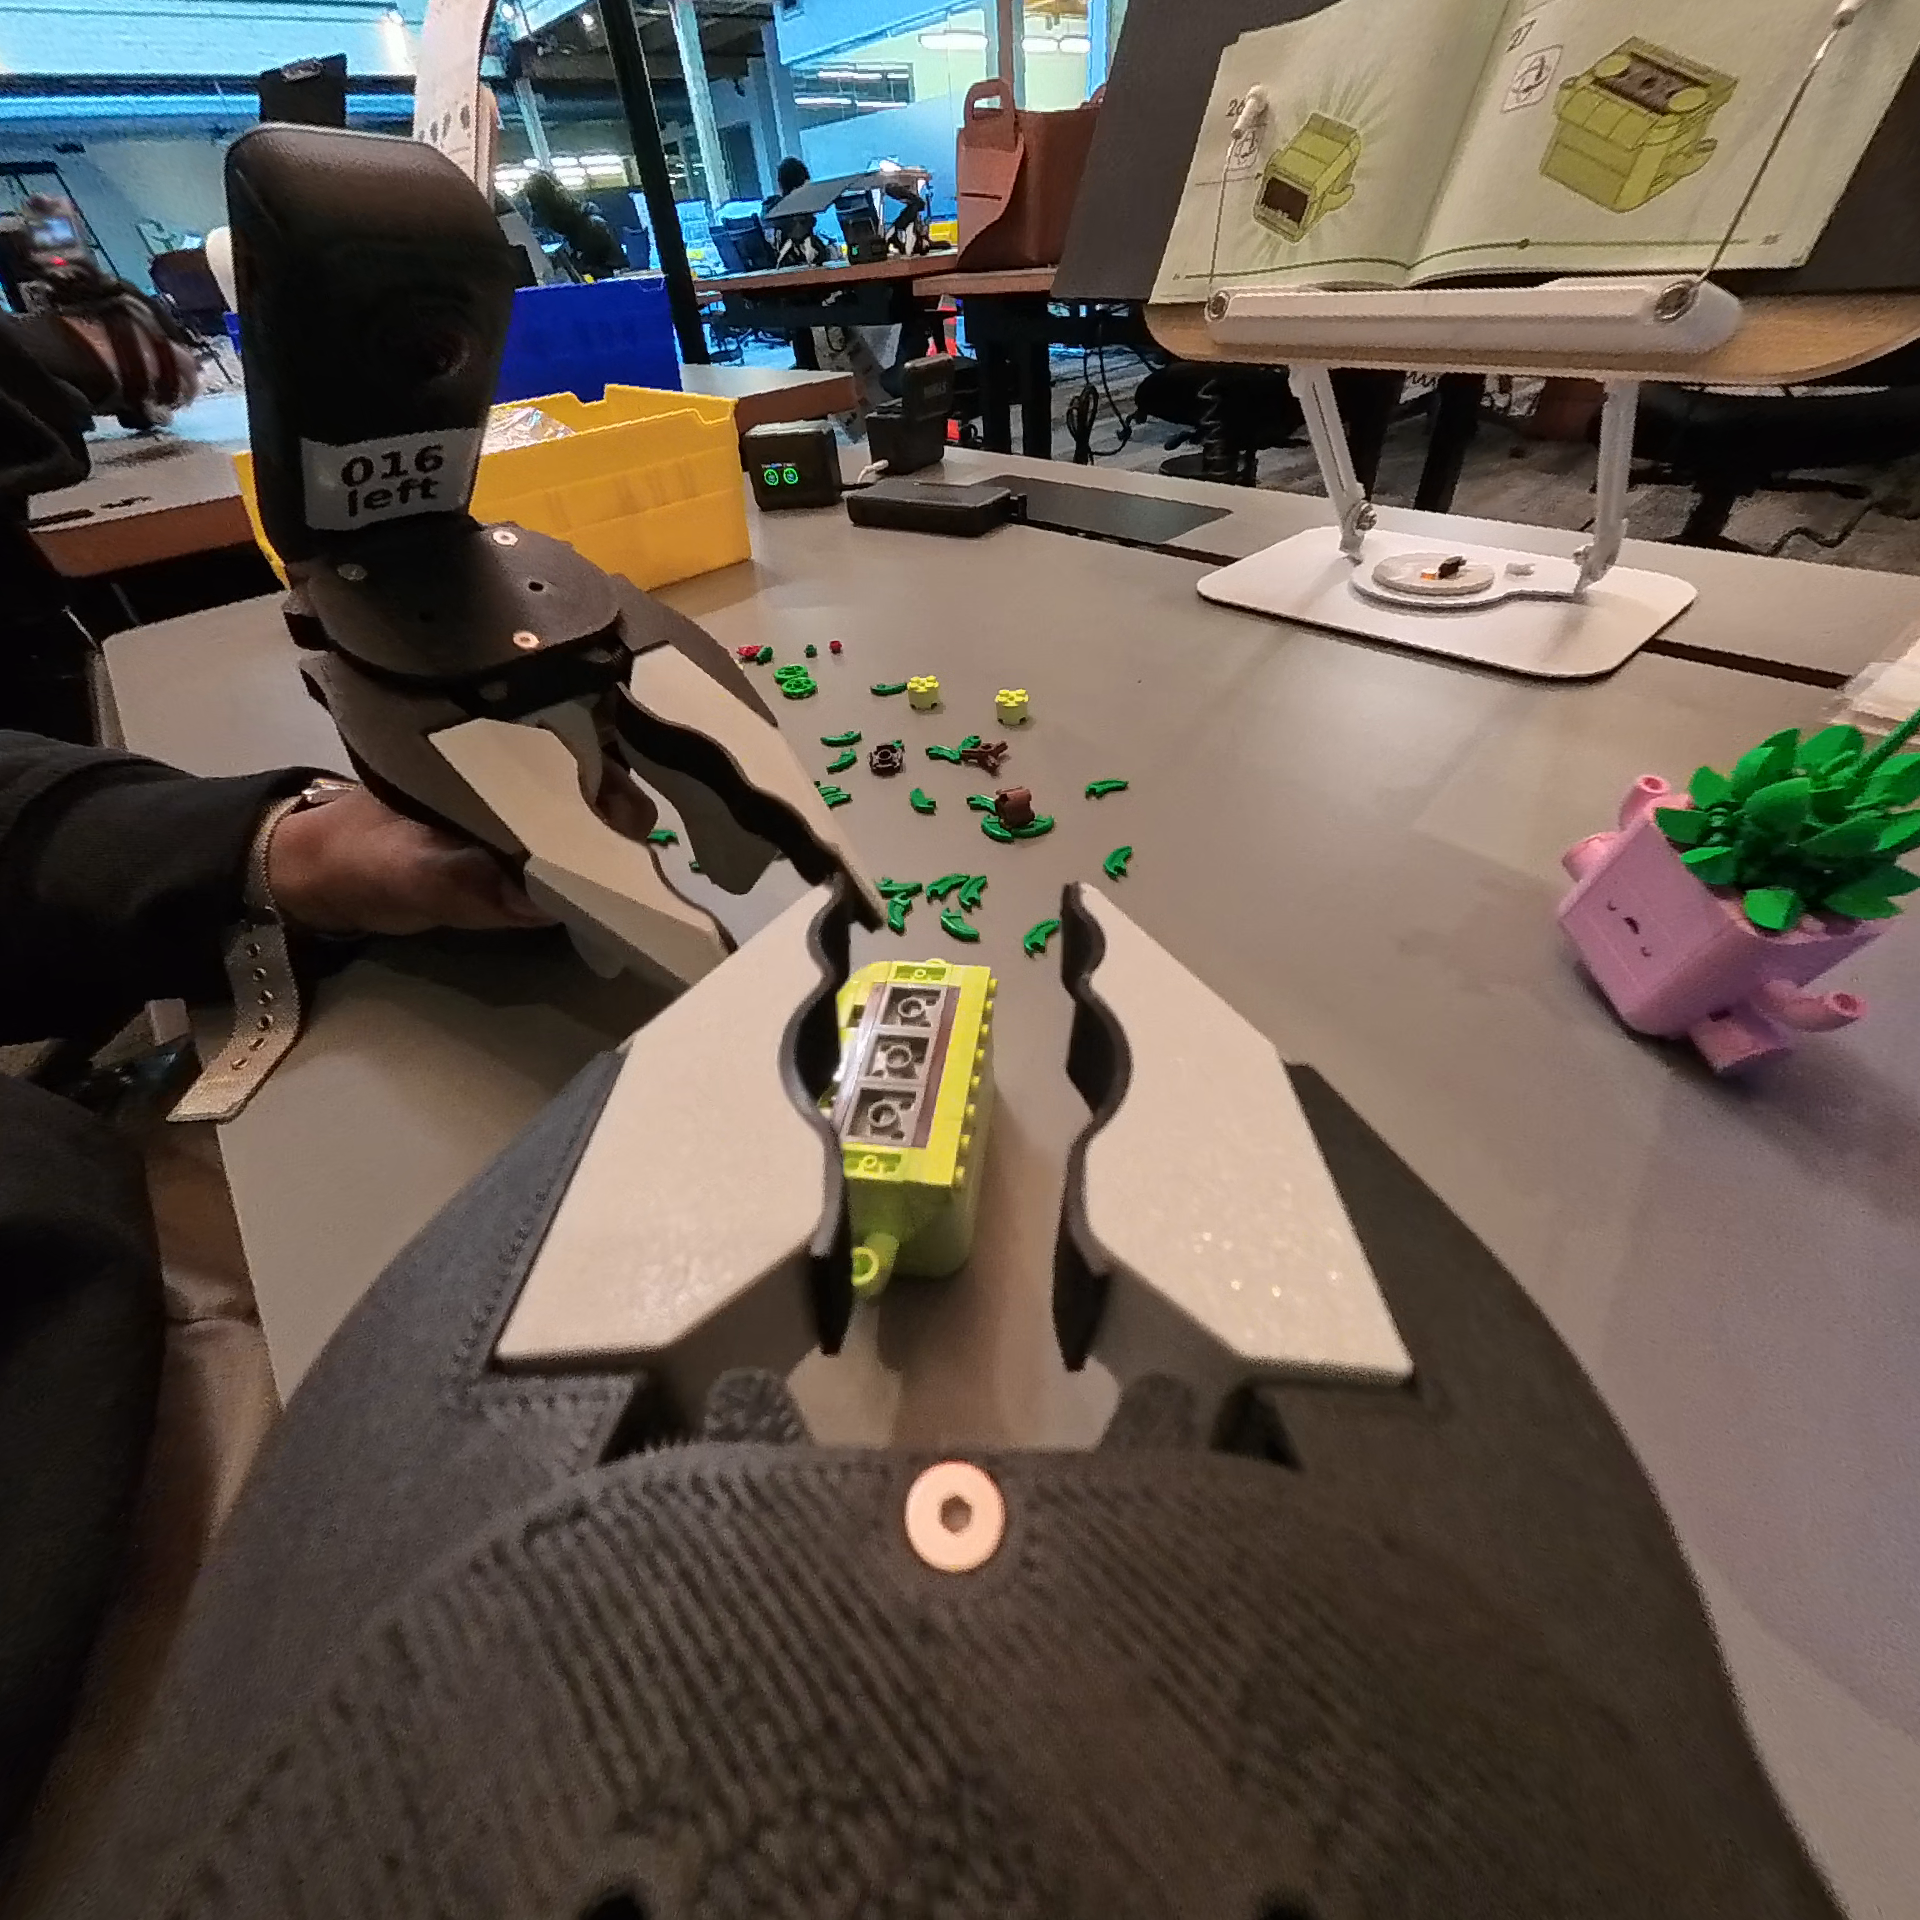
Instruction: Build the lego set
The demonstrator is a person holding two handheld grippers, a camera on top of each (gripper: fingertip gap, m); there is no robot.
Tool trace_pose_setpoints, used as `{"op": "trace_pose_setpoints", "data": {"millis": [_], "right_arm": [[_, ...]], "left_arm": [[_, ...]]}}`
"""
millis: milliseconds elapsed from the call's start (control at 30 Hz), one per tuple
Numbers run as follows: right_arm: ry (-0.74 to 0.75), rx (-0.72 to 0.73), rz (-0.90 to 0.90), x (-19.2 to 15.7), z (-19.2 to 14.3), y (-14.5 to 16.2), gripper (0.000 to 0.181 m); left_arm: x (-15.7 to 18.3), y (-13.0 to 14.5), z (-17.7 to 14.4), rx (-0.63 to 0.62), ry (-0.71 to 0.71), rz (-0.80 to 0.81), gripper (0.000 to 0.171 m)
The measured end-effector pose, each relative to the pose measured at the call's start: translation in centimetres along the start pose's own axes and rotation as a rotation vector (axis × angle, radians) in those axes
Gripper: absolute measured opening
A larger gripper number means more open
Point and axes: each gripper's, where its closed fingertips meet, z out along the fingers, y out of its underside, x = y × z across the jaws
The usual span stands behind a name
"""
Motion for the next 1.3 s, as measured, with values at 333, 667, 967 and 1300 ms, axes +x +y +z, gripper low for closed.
{"op": "trace_pose_setpoints", "data": {"millis": [333,667,967,1300], "right_arm": [[-0.01,-0.012,-0.003,-0.2,-0.1,0.2,0.042],[-0.013,-0.031,0.011,-0.1,0.1,0.4,0.041],[-0.025,-0.017,0.036,0.0,-0.1,0.3,0.04],[-0.023,-0.036,0.019,-0.2,0.1,0.5,0.039]], "left_arm": [[-2.1,-0.5,-3.4,0.037,-0.164,0.11,0.006],[-15.9,5.2,-21.4,-0.147,-0.737,-0.136,0.004],[-17.3,11.7,-25.8,-0.134,-0.693,-0.41,0.0],[-16.3,12.7,-23.6,-0.208,-0.612,-0.404,0.012]]}}
